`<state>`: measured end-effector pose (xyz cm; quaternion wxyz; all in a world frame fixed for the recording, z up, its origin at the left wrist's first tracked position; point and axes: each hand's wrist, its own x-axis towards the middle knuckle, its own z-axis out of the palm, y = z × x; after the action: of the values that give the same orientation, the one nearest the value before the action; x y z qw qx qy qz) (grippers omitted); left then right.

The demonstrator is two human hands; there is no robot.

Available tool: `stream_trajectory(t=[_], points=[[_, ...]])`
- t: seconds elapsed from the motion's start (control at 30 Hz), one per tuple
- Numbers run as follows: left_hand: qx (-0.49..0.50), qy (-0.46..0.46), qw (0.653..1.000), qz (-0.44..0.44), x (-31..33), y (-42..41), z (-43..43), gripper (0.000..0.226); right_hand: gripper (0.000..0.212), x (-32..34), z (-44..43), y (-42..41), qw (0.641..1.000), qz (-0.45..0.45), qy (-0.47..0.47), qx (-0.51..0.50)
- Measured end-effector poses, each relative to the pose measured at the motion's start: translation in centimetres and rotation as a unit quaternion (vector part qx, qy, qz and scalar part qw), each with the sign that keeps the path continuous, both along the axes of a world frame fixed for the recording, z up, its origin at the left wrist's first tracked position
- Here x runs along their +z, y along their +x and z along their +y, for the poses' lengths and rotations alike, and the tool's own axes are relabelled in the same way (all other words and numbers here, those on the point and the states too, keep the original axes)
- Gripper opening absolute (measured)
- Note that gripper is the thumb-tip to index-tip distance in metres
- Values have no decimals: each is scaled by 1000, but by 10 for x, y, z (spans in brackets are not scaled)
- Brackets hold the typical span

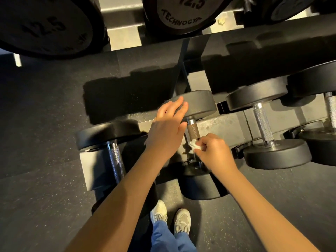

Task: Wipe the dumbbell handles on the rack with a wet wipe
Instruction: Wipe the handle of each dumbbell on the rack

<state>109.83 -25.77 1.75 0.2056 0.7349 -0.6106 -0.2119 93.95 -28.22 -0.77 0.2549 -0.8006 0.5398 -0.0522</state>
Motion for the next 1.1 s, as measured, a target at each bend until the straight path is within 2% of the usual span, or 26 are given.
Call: stream_trajectory(t=[0.07, 0.1, 0.23, 0.4, 0.57, 0.73, 0.93, 1.0, 1.1], points=[[-7, 0, 1000, -3, 0, 2, 0, 55, 7, 4, 1, -8, 999, 29, 35, -14], [-10, 0, 1000, -5, 0, 2, 0, 55, 8, 5, -1, -10, 999, 16, 39, -33], [-8, -16, 1000, -8, -1, 1, 0, 54, 19, 2, -20, -5, 990, -99, -20, -97], [-9, -28, 999, -22, -3, 1, 0, 54, 27, -10, -26, 4, 979, -122, 66, -149], [0, 3, 1000, -28, 6, -3, -1, 53, 19, -1, -25, -21, 989, -44, 129, -59], [26, 0, 999, -37, 8, -11, -5, 51, 13, -5, -32, -11, 977, -137, 113, -119], [47, -48, 994, -90, 6, -35, -15, 50, 15, 1, -27, -44, 980, -58, 192, -12], [56, -38, 994, -90, 9, -46, -17, 50, 16, 6, -30, -57, 984, -86, 155, -33], [30, -40, 992, -117, 11, -63, -23, 49, 18, 15, -48, -82, 984, -126, 56, -114]])
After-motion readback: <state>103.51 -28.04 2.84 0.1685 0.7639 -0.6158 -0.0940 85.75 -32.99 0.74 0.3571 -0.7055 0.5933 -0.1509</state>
